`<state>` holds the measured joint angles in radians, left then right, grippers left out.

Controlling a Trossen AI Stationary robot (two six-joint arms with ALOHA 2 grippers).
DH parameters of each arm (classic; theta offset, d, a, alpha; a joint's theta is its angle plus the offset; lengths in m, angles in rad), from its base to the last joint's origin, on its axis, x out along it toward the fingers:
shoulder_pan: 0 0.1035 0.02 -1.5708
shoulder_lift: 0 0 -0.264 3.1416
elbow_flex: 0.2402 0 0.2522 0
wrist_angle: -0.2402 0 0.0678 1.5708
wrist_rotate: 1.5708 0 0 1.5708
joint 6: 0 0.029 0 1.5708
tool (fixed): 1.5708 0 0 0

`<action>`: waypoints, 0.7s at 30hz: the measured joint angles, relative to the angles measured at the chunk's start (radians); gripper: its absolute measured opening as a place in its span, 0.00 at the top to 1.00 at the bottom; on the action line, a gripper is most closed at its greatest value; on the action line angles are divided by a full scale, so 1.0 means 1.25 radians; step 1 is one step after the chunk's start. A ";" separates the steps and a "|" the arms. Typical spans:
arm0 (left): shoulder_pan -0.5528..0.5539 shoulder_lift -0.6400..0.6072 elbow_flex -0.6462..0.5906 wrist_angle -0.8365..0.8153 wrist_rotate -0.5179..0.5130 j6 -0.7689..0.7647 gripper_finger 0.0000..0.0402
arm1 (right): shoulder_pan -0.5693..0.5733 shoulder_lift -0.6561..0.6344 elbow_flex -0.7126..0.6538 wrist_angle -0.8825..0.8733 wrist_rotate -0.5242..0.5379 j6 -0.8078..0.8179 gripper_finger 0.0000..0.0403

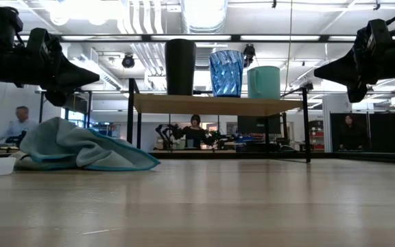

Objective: Stack small to large cups/mugs on shelf
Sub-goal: Return to Home Position

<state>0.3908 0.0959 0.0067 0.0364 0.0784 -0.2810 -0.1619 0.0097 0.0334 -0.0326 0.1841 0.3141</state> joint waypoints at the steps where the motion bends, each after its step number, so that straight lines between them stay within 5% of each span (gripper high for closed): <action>1: 0.000 0.000 0.000 0.000 0.000 0.000 1.00 | 0.000 0.000 0.000 0.000 0.000 0.000 0.98; 21: 0.000 0.000 0.000 0.006 0.000 0.000 1.00 | 0.000 0.000 0.000 0.000 0.000 0.000 0.98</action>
<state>0.3908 0.0959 0.0063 0.0437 0.0784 -0.2810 -0.1619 0.0097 0.0338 -0.0326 0.1841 0.3141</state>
